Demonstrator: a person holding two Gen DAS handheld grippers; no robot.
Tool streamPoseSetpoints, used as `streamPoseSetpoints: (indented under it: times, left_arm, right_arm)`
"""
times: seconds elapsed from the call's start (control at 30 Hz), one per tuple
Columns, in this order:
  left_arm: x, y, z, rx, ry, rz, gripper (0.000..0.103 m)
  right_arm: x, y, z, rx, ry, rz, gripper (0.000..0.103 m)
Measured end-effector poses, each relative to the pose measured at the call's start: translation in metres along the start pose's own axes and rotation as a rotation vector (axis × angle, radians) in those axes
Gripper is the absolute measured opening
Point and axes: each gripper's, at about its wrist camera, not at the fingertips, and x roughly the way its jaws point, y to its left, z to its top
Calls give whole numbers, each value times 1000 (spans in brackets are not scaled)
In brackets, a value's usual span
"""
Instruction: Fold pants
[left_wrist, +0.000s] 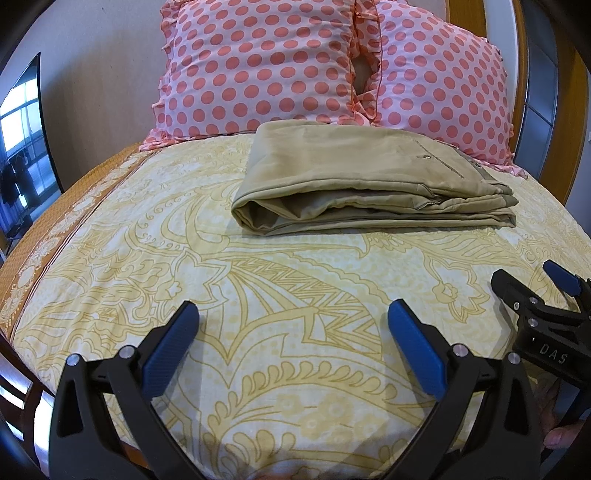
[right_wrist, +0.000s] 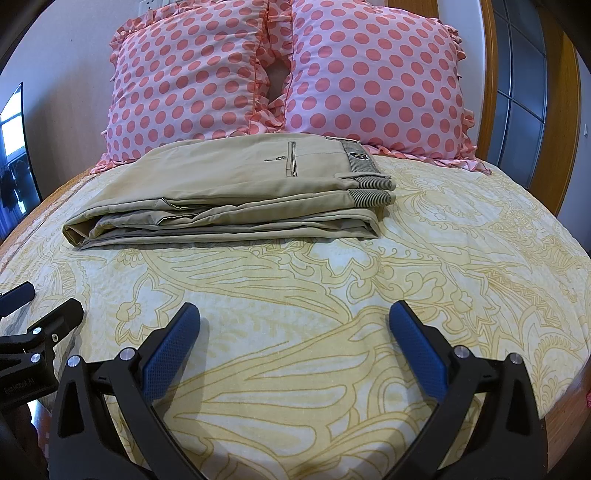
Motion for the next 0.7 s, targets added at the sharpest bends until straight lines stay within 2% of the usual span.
streamPoseSetpoints:
  times: [0.7]
  left_arm:
    - [1, 0, 3, -8, 19, 2, 101]
  right_arm:
    - [0, 0, 1, -1, 0, 1, 102]
